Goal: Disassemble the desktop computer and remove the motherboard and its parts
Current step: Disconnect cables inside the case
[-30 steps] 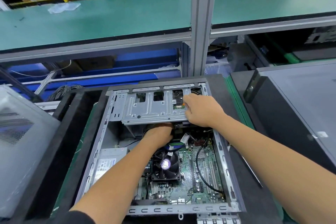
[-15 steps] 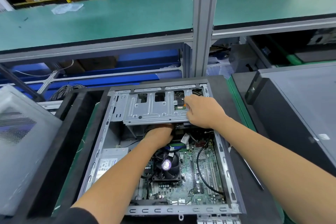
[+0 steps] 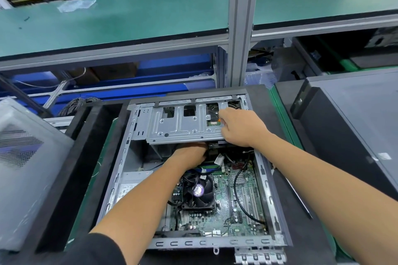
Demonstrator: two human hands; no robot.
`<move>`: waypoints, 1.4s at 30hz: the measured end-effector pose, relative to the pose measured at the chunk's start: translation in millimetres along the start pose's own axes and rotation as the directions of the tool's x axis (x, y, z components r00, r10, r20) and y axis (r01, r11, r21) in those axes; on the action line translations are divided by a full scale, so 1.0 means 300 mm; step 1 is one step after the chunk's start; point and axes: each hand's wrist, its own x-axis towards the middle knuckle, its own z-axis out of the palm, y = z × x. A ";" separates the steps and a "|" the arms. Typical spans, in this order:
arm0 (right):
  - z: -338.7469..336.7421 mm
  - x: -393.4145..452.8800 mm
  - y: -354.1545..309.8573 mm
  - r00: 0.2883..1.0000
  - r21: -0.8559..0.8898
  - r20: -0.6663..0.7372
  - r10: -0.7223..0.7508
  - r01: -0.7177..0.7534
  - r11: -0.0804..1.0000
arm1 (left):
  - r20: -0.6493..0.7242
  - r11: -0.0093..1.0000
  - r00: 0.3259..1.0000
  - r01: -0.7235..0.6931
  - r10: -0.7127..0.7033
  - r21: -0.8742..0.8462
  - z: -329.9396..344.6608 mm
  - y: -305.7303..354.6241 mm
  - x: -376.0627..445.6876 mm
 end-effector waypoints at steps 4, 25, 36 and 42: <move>-0.004 -0.002 -0.002 1.000 -0.004 0.003 -0.004 0.004 1.000 | -0.005 0.998 0.999 -0.038 0.038 0.045 0.002 -0.001 -0.002; -0.005 -0.002 -0.007 1.000 0.003 -0.010 0.002 -0.002 1.000 | 0.049 0.988 0.996 -0.080 0.074 0.130 -0.002 0.006 -0.004; -0.002 -0.005 -0.006 1.000 0.002 -0.009 0.003 -0.003 1.000 | 0.073 0.994 0.996 -0.066 0.060 0.082 -0.016 0.010 -0.012; -0.005 -0.004 -0.006 1.000 0.003 -0.006 0.000 0.000 1.000 | 0.136 0.998 0.990 -0.039 0.031 0.055 -0.033 0.008 -0.027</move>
